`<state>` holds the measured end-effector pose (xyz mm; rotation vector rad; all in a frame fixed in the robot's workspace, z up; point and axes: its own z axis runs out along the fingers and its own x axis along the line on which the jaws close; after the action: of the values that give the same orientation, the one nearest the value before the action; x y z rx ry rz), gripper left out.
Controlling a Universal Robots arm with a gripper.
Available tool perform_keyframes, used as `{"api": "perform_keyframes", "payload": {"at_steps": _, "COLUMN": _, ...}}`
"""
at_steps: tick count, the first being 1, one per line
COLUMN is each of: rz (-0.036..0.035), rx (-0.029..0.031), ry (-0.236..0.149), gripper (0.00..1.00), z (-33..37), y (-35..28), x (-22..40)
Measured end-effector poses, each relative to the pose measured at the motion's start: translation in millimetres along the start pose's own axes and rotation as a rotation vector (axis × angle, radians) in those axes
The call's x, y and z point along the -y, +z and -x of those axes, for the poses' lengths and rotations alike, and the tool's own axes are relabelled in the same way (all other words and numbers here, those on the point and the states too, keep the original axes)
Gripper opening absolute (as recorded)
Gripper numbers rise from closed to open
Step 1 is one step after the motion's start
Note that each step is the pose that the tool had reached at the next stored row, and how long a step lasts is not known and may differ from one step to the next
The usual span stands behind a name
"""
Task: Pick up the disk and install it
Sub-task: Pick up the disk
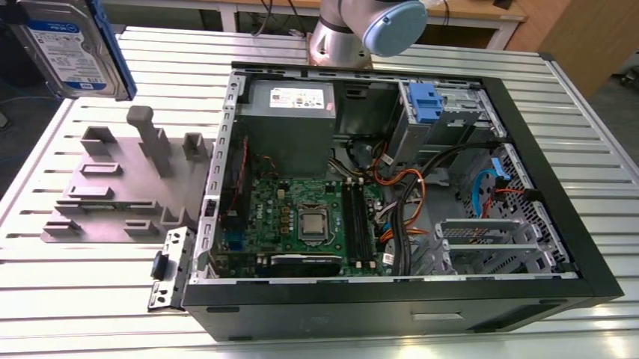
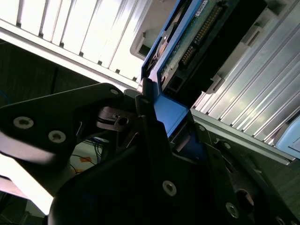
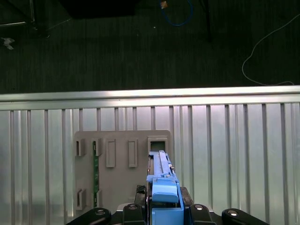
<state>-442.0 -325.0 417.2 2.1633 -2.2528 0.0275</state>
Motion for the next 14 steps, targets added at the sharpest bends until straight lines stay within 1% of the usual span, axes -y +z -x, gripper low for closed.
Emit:
{"api": "perform_keyframes", "payload": {"at_steps": 7, "rz": 0.0000, "rx": -0.0001, "ry": 0.000, "gripper": 0.36, "z": 0.0, "y": -0.6, "x": 0.0}}
{"api": "perform_keyframes", "payload": {"at_steps": 9, "rz": 0.0000, "rx": -0.0007, "ry": 0.000, "gripper": 0.36, "z": -0.1, "y": -3.7, "x": 0.0}}
{"api": "perform_keyframes", "payload": {"at_steps": 14, "rz": 0.0000, "rx": -0.0008, "ry": 0.000, "gripper": 0.36, "z": -0.1, "y": -4.4, "x": 0.0}}
